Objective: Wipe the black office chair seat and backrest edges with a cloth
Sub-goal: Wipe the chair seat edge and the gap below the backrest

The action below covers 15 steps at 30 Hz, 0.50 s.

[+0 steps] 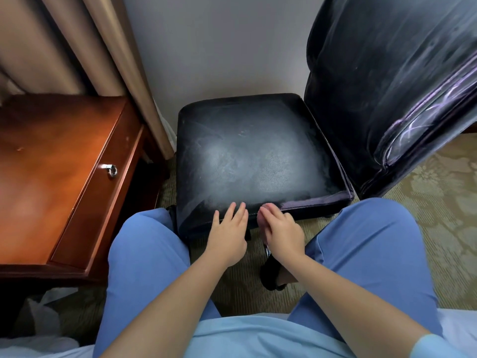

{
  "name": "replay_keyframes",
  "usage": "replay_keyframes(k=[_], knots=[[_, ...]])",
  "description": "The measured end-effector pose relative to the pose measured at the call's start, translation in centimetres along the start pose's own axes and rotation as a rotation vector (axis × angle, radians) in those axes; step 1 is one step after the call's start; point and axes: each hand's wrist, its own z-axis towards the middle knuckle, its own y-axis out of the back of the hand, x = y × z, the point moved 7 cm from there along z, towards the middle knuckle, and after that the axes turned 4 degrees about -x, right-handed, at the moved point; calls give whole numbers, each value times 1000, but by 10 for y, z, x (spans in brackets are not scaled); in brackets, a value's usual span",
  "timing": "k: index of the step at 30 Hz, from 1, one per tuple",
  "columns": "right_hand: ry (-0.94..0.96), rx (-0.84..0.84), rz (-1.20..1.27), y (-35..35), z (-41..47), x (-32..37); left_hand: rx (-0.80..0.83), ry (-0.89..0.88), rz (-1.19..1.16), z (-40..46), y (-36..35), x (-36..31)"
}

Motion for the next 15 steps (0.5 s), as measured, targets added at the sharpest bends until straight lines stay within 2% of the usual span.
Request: replay_keyframes(k=[3,7,10,13,14,15], knots=[[-285,2,19,1,1,-26,23,21,-24,1,-2,-3],[-140,54,35,-4,3,-24,17,21,-25,-2,-3,-1],[-285,-14,35,8,5,-33,15,11,-34,-2,-3,-1],[17,-5,47,2,0,-2,17,6,-28,-2,-4,-1],[52,-18,31,0,-2,-1,17,6,-25,-2,-4,0],[-15,-20,40,0,-2,-5,18,3,-21,-2,-4,0]])
